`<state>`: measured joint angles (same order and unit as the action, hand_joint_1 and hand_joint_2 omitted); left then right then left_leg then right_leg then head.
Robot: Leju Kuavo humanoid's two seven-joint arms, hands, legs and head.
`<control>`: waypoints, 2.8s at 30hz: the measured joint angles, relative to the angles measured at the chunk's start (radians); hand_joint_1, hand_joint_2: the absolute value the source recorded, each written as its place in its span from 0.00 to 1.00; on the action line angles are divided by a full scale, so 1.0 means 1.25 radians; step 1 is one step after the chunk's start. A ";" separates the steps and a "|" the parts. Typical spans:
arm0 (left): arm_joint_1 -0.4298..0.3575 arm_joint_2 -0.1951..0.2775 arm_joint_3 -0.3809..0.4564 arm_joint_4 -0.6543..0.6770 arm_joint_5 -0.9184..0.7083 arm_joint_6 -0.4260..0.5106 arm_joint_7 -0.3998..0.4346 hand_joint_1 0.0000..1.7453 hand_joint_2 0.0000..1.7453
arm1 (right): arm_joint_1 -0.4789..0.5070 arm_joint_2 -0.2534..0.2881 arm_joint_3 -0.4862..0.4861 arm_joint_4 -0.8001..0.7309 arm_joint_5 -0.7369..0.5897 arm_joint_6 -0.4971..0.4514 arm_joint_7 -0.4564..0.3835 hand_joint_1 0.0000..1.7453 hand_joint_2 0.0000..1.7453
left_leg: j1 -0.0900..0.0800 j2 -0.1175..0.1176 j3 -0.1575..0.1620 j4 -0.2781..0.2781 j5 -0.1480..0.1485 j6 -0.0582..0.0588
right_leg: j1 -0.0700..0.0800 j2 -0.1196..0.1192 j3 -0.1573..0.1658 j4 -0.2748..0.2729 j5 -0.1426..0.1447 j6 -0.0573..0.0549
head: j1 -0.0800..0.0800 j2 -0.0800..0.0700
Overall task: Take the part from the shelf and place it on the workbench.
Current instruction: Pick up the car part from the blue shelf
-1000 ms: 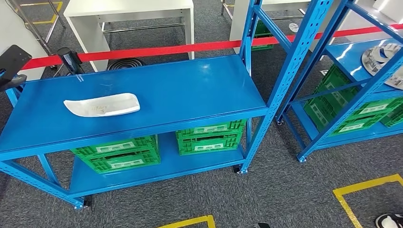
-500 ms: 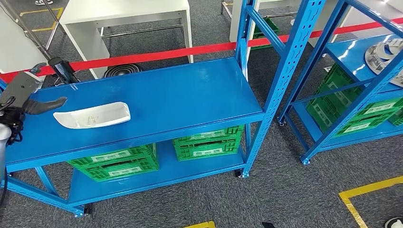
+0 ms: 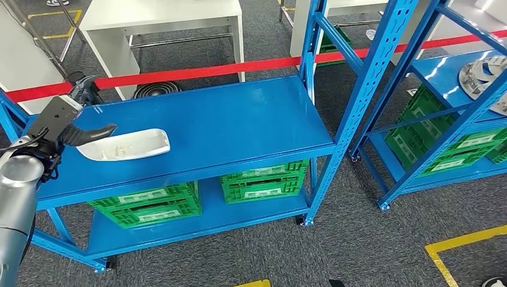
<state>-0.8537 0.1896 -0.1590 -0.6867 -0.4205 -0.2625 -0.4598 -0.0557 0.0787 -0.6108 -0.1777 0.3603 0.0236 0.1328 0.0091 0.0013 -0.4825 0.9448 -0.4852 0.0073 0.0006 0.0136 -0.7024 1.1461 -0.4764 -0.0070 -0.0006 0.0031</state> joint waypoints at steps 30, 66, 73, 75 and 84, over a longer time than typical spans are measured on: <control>0.193 0.095 -0.086 -0.251 0.103 0.033 0.059 0.00 1.00 | 0.009 0.006 -0.001 0.001 0.041 0.004 0.012 0.00 0.00 | -0.002 -0.006 -0.077 0.046 0.024 -0.005 | -0.015 -0.004 0.077 0.034 -0.054 0.010 | -0.002 0.000; 0.216 0.128 -0.064 -0.198 0.408 -0.442 -0.124 0.00 1.00 | 0.007 0.002 -0.014 0.001 0.036 0.003 0.013 0.00 0.00 | -0.001 -0.007 -0.088 0.057 0.022 -0.026 | -0.009 -0.006 0.083 -0.104 0.016 -0.023 | -0.008 0.000; 0.222 0.125 -0.064 -0.211 0.408 -0.449 -0.127 0.00 1.00 | 0.007 0.002 -0.020 0.001 0.035 0.003 0.012 0.00 0.00 | -0.003 -0.007 -0.088 0.057 0.021 -0.024 | -0.013 -0.006 0.084 -0.107 0.016 0.005 | -0.008 0.000; 0.225 0.125 -0.064 -0.217 0.408 -0.451 -0.130 0.00 1.00 | 0.007 0.002 -0.022 0.001 0.034 0.003 0.013 0.00 0.00 | -0.003 -0.007 -0.088 0.057 0.021 -0.024 | -0.013 -0.006 0.084 -0.107 0.015 0.006 | -0.008 0.000; 0.263 0.124 -0.064 -0.279 0.403 -0.450 -0.126 0.00 1.00 | 0.007 0.002 -0.028 0.001 0.032 0.003 0.016 0.00 0.00 | -0.002 -0.007 -0.087 0.055 0.021 -0.024 | -0.012 -0.006 0.083 -0.105 0.014 0.007 | -0.008 0.000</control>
<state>-0.5245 0.3442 -0.2392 -1.0351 0.0828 -0.8244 -0.6172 -0.0466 0.0816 -0.6455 -0.1759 0.4007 0.0269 0.1533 0.0068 -0.0074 -0.5912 1.0141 -0.4595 -0.0230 -0.0142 0.0064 -0.5982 1.0144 -0.4592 0.0017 -0.0107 0.0030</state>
